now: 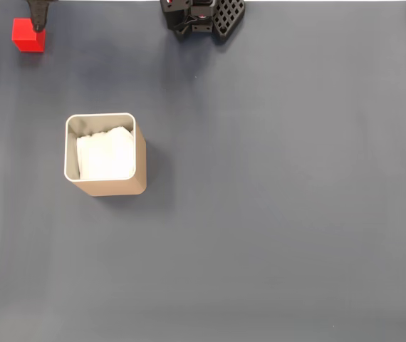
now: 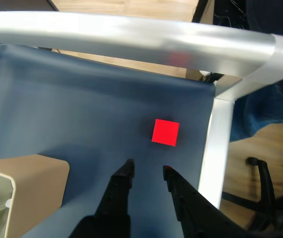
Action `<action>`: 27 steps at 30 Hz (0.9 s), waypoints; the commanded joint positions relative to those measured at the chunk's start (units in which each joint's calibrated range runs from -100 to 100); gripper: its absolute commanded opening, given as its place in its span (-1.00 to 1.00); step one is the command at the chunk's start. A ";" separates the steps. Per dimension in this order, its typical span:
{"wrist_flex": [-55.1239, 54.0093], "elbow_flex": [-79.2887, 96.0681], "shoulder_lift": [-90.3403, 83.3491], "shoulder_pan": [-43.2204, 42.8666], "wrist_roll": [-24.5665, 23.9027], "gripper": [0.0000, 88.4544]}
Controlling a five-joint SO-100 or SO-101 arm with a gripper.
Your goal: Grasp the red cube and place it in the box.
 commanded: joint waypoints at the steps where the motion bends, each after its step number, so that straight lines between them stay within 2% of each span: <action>1: -1.00 -3.52 0.33 2.18 -0.83 -0.42; 7: -2.23 -3.80 1.88 4.81 -1.56 -0.13; 19: -3.46 -2.16 3.53 5.73 -1.56 -0.01; 27: -11.10 3.31 3.88 4.81 -2.44 0.04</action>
